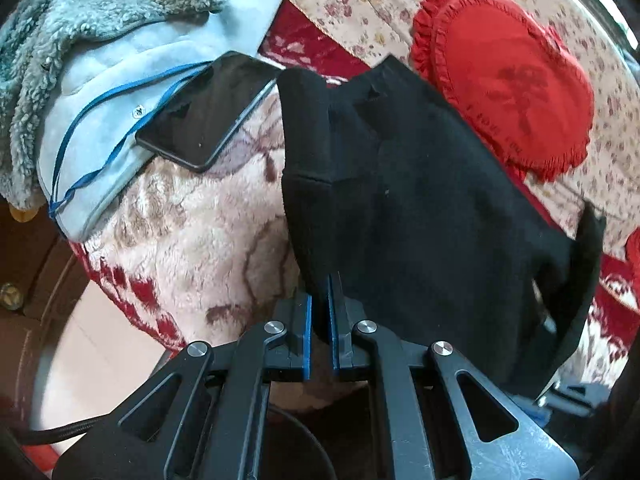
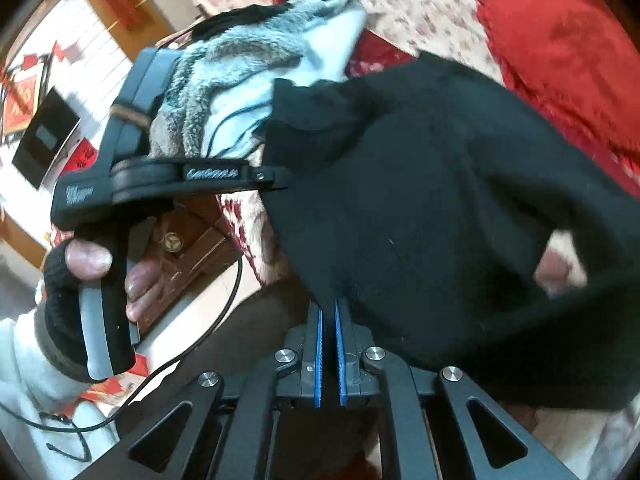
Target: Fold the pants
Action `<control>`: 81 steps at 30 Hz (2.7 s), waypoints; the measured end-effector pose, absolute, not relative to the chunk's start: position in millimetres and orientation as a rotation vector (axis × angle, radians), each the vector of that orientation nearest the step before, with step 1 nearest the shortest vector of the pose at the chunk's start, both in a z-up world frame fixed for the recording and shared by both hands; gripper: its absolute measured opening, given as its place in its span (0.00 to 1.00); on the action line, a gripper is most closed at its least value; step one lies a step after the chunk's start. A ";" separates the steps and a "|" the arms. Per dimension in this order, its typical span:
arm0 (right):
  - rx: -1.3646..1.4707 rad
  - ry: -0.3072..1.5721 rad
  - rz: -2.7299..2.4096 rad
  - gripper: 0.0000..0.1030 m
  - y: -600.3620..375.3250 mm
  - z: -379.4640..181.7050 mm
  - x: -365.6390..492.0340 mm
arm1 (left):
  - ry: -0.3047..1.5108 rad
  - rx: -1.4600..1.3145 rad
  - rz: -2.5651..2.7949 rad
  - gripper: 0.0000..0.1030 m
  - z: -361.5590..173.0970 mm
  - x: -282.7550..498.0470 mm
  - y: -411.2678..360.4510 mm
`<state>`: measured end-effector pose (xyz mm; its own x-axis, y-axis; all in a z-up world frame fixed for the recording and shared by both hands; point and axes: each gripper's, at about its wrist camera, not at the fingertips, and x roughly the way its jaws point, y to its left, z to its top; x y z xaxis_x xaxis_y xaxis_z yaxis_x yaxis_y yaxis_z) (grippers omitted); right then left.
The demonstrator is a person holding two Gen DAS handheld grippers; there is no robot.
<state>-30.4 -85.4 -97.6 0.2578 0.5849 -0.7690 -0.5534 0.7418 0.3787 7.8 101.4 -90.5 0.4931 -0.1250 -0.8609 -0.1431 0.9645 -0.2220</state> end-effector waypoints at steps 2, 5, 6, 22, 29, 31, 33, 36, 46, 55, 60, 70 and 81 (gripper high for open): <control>0.076 1.057 0.747 0.05 -91.5 -94.3 -27.4 | 1.054 -0.276 0.012 0.07 -87.0 6.7 103.4; 0.109 1.019 0.710 0.06 -107.3 -74.7 -32.5 | 1.040 -0.286 0.028 0.10 -75.1 5.3 111.0; 0.112 0.993 0.684 0.06 -117.5 -67.0 -35.5 | 1.027 -0.293 0.035 0.10 -69.7 3.3 114.5; 0.467 0.934 0.152 0.41 -259.4 -31.8 37.5 | 1.014 -0.194 -0.024 0.16 -60.9 16.8 70.2; 0.297 1.078 0.050 0.39 -231.0 -63.7 76.2 | 1.026 -0.178 -0.074 0.16 -62.9 27.5 48.7; 0.315 1.057 0.053 0.22 -241.7 -67.8 66.6 | 1.026 -0.181 -0.072 0.16 -63.1 27.5 50.7; 0.340 1.016 0.090 0.10 -252.6 -61.5 50.9 | 1.036 -0.187 -0.063 0.16 -65.3 27.6 54.1; 0.343 0.975 0.094 0.08 -270.3 -49.0 20.0 | 1.053 -0.217 -0.057 0.16 -67.6 28.1 59.4; 0.346 1.084 -0.010 0.07 -328.7 -67.0 -93.6 | 1.046 -0.208 -0.063 0.16 -59.1 14.8 54.9; 0.342 0.933 0.015 0.46 -338.8 -24.2 -96.7 | 1.043 -0.217 -0.070 0.21 -54.6 16.9 51.2; 0.199 0.939 0.197 0.46 -252.9 -24.5 -39.1 | 1.045 -0.202 -0.096 0.31 -53.1 23.1 41.2; -0.089 1.046 0.166 0.40 -204.6 -91.6 55.5 | 1.075 -0.177 -0.110 0.31 -62.0 43.7 29.8; 0.003 0.951 0.251 0.13 -222.3 -65.5 69.2 | 1.077 -0.176 -0.170 0.34 -58.0 48.0 14.8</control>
<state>69.2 -222.3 -65.5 0.5539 0.2135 -0.8047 -0.2109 0.9710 0.1125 48.0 14.8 -58.0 0.4638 -0.2229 -0.8574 0.0521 0.9730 -0.2248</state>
